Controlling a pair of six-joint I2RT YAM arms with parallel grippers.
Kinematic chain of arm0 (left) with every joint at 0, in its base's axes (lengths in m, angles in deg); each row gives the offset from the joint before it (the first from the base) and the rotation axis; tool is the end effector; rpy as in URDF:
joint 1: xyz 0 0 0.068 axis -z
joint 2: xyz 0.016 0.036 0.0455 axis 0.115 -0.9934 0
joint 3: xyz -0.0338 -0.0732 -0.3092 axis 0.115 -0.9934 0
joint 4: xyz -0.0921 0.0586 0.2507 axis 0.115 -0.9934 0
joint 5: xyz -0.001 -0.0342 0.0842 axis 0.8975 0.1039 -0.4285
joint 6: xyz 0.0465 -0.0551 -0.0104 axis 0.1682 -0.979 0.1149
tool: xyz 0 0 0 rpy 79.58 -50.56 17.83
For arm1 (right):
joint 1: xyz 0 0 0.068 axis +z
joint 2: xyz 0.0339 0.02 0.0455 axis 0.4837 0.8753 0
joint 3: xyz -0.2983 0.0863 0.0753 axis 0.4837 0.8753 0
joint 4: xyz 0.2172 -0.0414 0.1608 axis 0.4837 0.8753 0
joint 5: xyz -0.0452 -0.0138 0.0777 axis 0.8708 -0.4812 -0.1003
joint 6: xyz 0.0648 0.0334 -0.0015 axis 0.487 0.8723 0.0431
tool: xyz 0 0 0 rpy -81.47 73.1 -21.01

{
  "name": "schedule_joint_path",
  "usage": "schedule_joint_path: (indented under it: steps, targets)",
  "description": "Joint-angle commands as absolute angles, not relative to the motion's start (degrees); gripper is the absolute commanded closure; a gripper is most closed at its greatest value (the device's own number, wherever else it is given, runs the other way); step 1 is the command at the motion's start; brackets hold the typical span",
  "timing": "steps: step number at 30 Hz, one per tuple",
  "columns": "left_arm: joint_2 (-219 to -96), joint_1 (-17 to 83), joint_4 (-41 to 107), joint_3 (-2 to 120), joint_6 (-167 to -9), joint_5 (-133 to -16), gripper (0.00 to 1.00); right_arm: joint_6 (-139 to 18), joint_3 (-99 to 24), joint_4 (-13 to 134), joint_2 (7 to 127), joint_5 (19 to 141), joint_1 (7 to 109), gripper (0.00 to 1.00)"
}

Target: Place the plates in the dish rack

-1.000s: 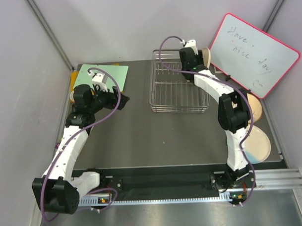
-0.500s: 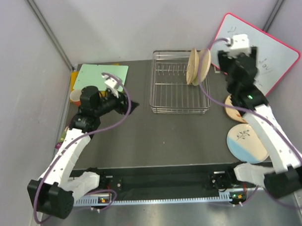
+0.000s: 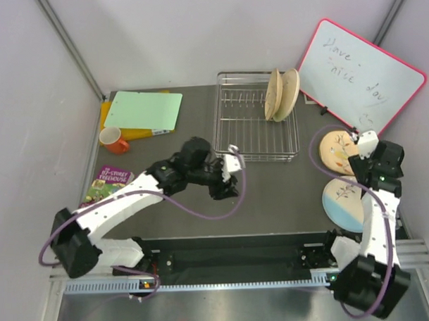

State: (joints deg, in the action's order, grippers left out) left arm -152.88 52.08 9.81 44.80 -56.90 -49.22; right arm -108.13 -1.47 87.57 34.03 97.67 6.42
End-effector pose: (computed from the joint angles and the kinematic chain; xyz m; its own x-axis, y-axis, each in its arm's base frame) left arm 0.1759 -0.2264 0.3417 -0.0571 0.4586 -0.8868 0.9940 0.1095 -0.0073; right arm 0.1651 -0.0799 0.2894 -0.7422 -0.3861 -0.5477 0.0337 0.7949 -0.6059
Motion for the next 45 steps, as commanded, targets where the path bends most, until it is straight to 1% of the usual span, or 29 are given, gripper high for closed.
schedule_joint_path:
  steps: [1,2,4,6,7,8,13,19,22,25,28,34,36,38,39,45]
  targets:
    - [-160.74,61.35,5.82,48.74,-50.21,-55.17,0.5,-110.84,-4.35,90.6,39.29,87.8,-3.05,0.29]
    - [-161.54,62.32,5.99,49.61,-50.65,-54.92,0.52,-111.1,-4.79,91.12,40.17,85.87,-4.55,0.3]
    - [-163.22,63.64,8.8,49.71,-53.89,-54.3,0.52,-112.86,-5.23,92.7,42.54,81.03,-8.07,0.3]
    - [-164.36,63.91,9.95,49.97,-57.76,-53.96,0.51,-113.73,-5.49,94.72,45.53,78.57,-10.09,0.26]
    - [-164.36,64.0,9.86,50.15,-58.03,-53.69,0.51,-114.27,-5.67,95.69,46.67,77.77,-10.62,0.22]
    - [-164.45,64.08,9.6,50.15,-57.69,-53.77,0.51,-114.53,-5.32,95.79,48.6,76.8,-11.93,0.19]
    - [-165.16,64.17,6.7,51.29,-55.14,-56.41,0.5,-116.2,-3.74,94.56,51.6,76.27,-15.63,0.17]
    - [-166.12,64.08,7.49,52.17,-55.66,-55.89,0.5,-117.26,-3.56,96.84,57.93,76.01,-18.27,0.15]
    - [-166.65,64.17,8.19,52.35,-56.27,-56.06,0.5,-117.08,-5.66,97.71,61.96,74.08,-19.15,0.15]
    - [-166.91,64.17,8.72,52.35,-56.98,-56.15,0.5,-117.09,-11.1,102.1,69.86,70.84,-20.37,0.13]
    - [-166.83,64.17,8.72,52.35,-57.33,-56.06,0.49,-116.91,-14.18,103.35,74.79,69.77,-20.64,0.12]
    - [-166.21,64.09,10.03,50.24,-58.2,-56.5,0.49,-117.52,-14.46,103.86,76.12,69.5,-20.56,0.12]
    - [-165.77,64.08,11.0,48.57,-58.73,-56.59,0.49,-118.48,-14.46,106.41,76.82,69.15,-20.56,0.13]
    - [-165.25,64.09,11.79,46.82,-59.79,-56.59,0.49,-121.21,-14.11,110.98,77.97,68.27,-20.29,0.19]
    - [-165.16,64.08,12.93,46.11,-60.23,-57.02,0.49,-121.74,-13.85,112.21,78.32,68.18,-20.12,0.2]
    - [-165.94,64.08,21.01,38.21,-65.66,-58.52,0.52,-120.78,-10.42,118.89,77.54,66.34,-17.76,0.2]
